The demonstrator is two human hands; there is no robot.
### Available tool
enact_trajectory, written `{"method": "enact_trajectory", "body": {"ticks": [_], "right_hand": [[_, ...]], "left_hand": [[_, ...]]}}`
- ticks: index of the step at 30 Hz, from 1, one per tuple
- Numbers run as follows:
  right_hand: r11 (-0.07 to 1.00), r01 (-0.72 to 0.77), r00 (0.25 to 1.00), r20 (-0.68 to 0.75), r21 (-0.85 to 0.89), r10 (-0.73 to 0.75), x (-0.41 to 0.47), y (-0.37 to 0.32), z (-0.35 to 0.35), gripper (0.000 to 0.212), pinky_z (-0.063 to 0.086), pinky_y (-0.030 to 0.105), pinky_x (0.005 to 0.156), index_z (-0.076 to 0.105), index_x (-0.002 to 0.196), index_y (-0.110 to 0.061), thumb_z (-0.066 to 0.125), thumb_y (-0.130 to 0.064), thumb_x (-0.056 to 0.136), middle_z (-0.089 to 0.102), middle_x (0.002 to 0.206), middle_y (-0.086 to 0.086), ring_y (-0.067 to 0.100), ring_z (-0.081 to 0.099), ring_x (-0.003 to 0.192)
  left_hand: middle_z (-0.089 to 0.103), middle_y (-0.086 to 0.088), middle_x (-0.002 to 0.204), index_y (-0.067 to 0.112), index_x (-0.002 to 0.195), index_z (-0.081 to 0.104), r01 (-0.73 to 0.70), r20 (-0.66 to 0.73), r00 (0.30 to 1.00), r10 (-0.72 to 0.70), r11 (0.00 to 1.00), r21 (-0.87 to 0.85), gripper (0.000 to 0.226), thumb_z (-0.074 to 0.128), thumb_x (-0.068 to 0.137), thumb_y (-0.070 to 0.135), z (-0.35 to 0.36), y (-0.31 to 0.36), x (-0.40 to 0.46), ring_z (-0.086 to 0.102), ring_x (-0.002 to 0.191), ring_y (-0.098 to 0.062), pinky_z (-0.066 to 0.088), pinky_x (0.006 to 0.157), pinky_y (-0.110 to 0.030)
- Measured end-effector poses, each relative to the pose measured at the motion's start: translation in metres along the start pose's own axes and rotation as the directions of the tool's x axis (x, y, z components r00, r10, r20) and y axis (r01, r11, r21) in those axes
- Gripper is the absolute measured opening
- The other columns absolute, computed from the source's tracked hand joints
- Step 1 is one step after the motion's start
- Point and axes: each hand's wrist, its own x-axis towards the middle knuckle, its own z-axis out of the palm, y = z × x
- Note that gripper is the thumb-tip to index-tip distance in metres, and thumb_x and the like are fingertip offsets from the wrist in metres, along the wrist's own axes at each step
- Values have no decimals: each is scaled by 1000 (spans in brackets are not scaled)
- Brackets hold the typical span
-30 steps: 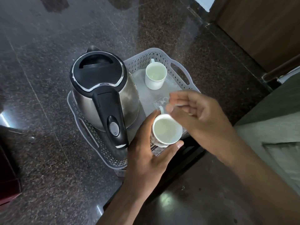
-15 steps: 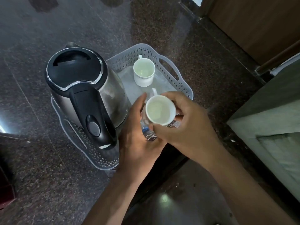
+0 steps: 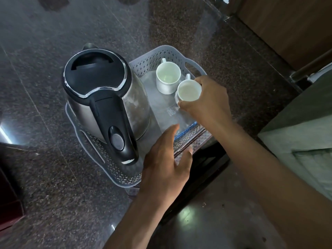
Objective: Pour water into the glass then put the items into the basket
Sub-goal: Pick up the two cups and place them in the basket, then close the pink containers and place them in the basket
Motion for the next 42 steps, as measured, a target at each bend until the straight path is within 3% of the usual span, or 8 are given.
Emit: {"method": "enact_trajectory", "body": {"ticks": [6, 16, 19, 23, 28, 32, 36, 42], "right_hand": [[989, -12, 1000, 7, -150, 13, 10, 0, 16, 64, 58, 40, 88, 66, 129, -20, 86, -46, 73, 76, 120, 7, 31, 73, 108], [998, -4, 1000, 9, -69, 5, 0, -3, 2, 70, 50, 30, 82, 62, 136, -17, 88, -44, 77, 73, 127, 6, 27, 71, 114], [999, 37, 999, -33, -1, -37, -19, -3, -24, 72, 47, 24, 86, 59, 144, -17, 88, -39, 82, 71, 135, 3, 20, 68, 119], [992, 83, 992, -99, 97, -73, -58, 2, -63, 63, 56, 39, 106, 59, 148, -19, 81, -31, 90, 68, 140, 1, 17, 66, 127], [969, 170, 962, -245, 182, -122, -127, 31, -98, 48, 58, 43, 102, 66, 140, -10, 74, -22, 94, 72, 133, 3, 18, 68, 124], [968, 138, 928, -369, 210, -52, -189, 84, -113, 29, 62, 44, 90, 77, 123, -7, 74, -13, 95, 79, 116, 5, 21, 75, 106], [974, 38, 913, -405, 222, 57, -250, 141, -127, 26, 63, 43, 88, 79, 118, -6, 73, -11, 94, 80, 114, 4, 20, 77, 105], [979, -126, 894, -409, 162, 183, -355, 220, -163, 22, 62, 45, 86, 82, 112, -8, 74, -7, 91, 82, 109, 4, 23, 77, 103]], "left_hand": [[66, 1, 156, 19, 159, 57, 5, 28, 1000, -6, 1000, 22, 58, 73, 104, 26, -1, -1, 2, 53, 144, -9, 34, 116, -15], [64, -1, 155, 18, 158, 58, -3, -10, 1000, 3, 1000, 9, 58, 75, 102, 22, 1, -1, 3, 52, 140, -7, 31, 113, -10], [60, 3, 160, 22, 161, 54, -19, -42, 999, 18, 1000, -19, 62, 74, 102, 22, 4, 3, -1, 53, 147, -12, 39, 122, -25], [60, -6, 159, 11, 159, 56, -108, -130, 986, 101, 993, -46, 62, 76, 100, 11, 13, 19, -14, 55, 149, -20, 42, 125, -33], [64, -13, 154, 1, 154, 58, -306, -195, 936, 292, 951, -45, 57, 71, 99, 9, 34, 30, -39, 62, 144, -27, 50, 121, -46], [63, -12, 155, 1, 153, 58, -332, -104, 943, 317, 925, -188, 53, 66, 101, 10, 70, 31, -75, 61, 147, -28, 50, 121, -55], [64, -1, 155, 9, 154, 60, -240, 56, 963, 262, 937, -253, 54, 66, 101, 15, 115, 41, -127, 60, 147, -15, 49, 124, -47], [72, 6, 143, 23, 136, 72, -263, 250, 900, 357, 903, -340, 43, 63, 98, 6, 175, 62, -211, 67, 138, -16, 55, 115, -49]]}}
